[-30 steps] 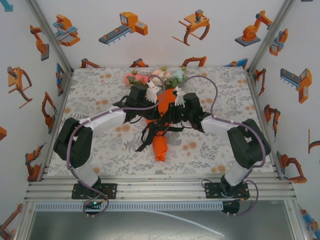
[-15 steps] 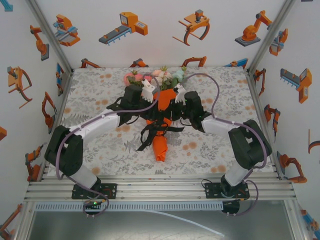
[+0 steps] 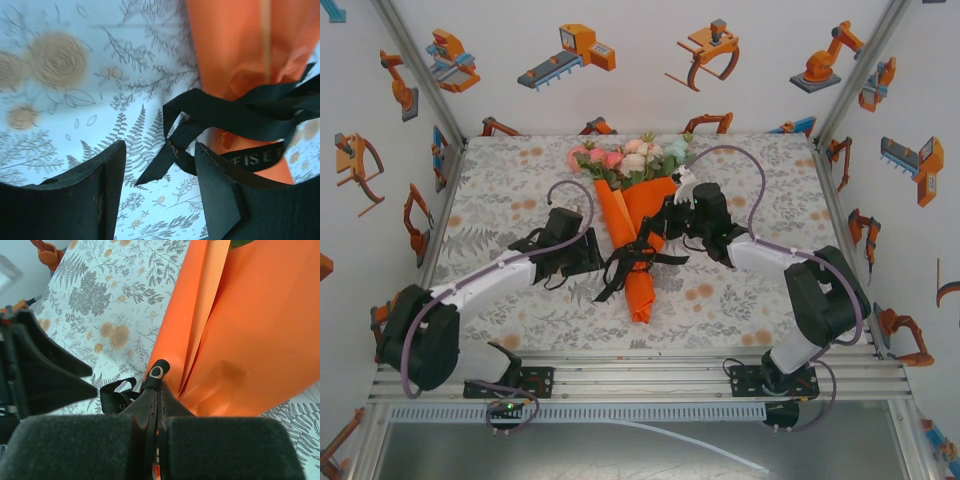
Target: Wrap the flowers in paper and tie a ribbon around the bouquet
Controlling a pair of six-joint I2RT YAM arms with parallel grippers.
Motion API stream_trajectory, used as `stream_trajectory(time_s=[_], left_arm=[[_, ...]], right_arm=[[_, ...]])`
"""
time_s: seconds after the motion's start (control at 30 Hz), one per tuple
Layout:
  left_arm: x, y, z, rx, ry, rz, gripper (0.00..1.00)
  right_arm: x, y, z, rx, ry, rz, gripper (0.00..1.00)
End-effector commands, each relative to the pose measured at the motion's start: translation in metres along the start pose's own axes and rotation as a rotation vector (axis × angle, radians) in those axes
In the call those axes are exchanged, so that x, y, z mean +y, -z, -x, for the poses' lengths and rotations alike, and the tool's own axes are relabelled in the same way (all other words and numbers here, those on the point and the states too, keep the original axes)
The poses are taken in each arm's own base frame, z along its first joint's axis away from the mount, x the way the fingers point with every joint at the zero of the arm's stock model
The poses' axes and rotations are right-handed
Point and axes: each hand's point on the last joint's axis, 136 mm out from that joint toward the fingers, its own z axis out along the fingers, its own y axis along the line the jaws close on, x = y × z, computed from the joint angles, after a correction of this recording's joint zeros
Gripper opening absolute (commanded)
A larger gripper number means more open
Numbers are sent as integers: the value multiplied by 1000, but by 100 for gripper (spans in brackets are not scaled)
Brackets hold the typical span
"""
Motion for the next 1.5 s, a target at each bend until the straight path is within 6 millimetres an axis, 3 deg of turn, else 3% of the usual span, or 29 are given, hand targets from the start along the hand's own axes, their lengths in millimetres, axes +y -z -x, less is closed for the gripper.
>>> stream_trajectory(time_s=[0.0, 0.2, 0.27, 0.33, 0.4, 0.47, 0.67, 0.93, 1.1, 1.47], left_arm=[[-25, -12, -8, 70, -1, -93, 54], [-11, -44, -26, 203, -53, 4, 47], [-8, -49, -28, 207, -53, 25, 37], [-3, -48, -24, 194, -51, 49, 19], [3, -39, -14, 159, -49, 72, 6], [9, -27, 1, 115, -39, 82, 0], [32, -2, 36, 48, 40, 77, 0], [71, 2, 55, 9, 141, 133, 0], [101, 0, 54, 15, 187, 182, 0], [142, -11, 28, 49, 264, 260, 0]], right_arm=[[6, 2, 14, -45, 11, 16, 0], [6, 5, 15, -52, 15, 5, 0], [5, 8, 16, -58, 18, -6, 0], [2, 11, 17, -66, 20, -32, 0], [-8, 17, 15, -77, 15, -88, 0], [-24, 26, 10, -87, -2, -171, 0], [-58, 46, -20, -45, -82, -298, 0], [-99, 66, -53, 2, -173, -455, 0], [-123, 84, -67, 21, -227, -543, 0], [-144, 111, -99, 42, -307, -650, 0]])
